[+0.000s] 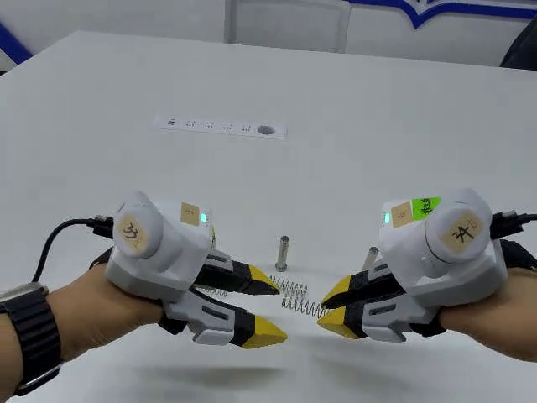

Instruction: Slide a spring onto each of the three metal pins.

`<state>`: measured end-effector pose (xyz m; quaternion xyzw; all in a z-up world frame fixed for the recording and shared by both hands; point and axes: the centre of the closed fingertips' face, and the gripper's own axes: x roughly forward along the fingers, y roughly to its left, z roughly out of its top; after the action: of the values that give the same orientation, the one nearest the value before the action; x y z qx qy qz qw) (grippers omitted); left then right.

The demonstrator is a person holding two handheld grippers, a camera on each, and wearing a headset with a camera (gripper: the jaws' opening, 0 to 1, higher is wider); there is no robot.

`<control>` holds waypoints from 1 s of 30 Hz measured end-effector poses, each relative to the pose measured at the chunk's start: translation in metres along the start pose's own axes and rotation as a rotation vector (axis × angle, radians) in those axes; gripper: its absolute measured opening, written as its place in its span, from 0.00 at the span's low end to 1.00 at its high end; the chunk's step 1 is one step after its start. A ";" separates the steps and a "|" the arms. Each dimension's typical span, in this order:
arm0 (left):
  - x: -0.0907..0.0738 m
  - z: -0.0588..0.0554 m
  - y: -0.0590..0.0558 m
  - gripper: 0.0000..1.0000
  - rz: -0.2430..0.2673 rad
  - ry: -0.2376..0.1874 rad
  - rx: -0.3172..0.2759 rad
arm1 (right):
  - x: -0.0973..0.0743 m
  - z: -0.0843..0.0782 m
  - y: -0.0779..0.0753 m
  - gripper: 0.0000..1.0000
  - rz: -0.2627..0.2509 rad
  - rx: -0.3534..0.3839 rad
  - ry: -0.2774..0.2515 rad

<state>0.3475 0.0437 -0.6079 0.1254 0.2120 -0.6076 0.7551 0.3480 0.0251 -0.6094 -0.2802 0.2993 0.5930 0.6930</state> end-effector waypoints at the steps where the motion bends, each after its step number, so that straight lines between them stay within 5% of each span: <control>1: 0.001 0.001 -0.001 0.33 -0.002 -0.002 0.005 | 0.001 0.000 0.002 0.11 0.005 -0.008 0.003; 17: 0.007 -0.008 -0.015 0.12 -0.061 0.035 0.075 | 0.005 0.000 0.019 0.11 0.071 -0.096 0.020; 30: 0.006 -0.004 -0.019 0.10 -0.073 0.011 0.102 | 0.003 -0.003 0.016 0.17 0.061 -0.036 -0.008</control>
<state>0.3296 0.0357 -0.6129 0.1594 0.1893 -0.6439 0.7240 0.3326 0.0271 -0.6140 -0.2809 0.2942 0.6205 0.6705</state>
